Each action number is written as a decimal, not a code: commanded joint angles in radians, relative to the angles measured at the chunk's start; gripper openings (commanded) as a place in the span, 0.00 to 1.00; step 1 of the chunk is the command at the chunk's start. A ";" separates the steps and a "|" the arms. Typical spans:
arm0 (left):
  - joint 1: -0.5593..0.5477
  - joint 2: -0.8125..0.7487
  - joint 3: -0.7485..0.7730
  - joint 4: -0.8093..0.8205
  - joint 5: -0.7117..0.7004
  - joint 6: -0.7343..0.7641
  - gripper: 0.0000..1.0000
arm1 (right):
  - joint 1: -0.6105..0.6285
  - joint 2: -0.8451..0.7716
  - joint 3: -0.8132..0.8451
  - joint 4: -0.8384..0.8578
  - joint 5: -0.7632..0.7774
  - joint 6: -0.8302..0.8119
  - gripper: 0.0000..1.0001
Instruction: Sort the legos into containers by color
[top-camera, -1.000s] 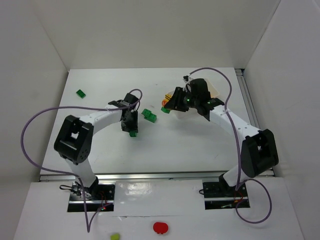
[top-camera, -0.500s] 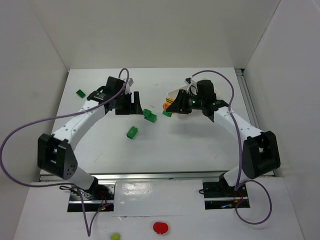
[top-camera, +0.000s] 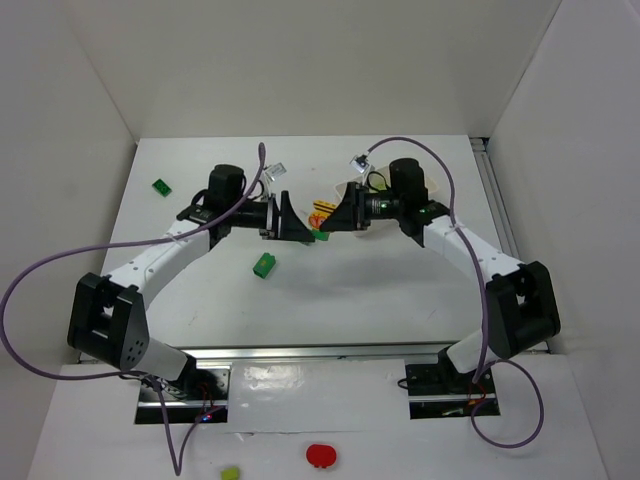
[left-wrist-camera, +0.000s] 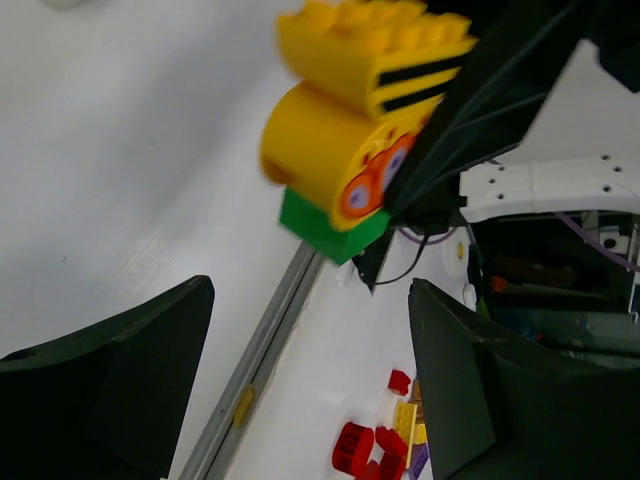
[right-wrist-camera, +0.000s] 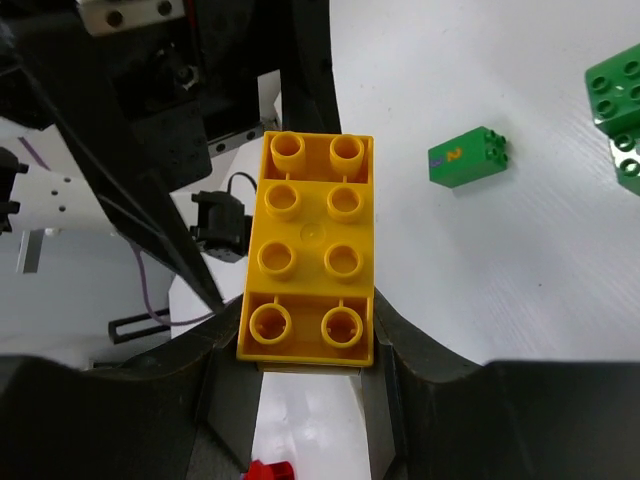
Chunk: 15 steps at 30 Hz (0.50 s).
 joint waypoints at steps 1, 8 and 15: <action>0.005 -0.008 -0.006 0.205 0.148 -0.076 0.88 | 0.025 -0.024 0.029 0.041 -0.045 -0.024 0.37; 0.005 0.003 -0.043 0.293 0.158 -0.107 0.85 | 0.045 -0.024 0.038 0.050 -0.066 -0.024 0.37; 0.025 0.003 -0.083 0.387 0.158 -0.153 0.79 | 0.074 -0.006 0.047 0.074 -0.117 -0.024 0.37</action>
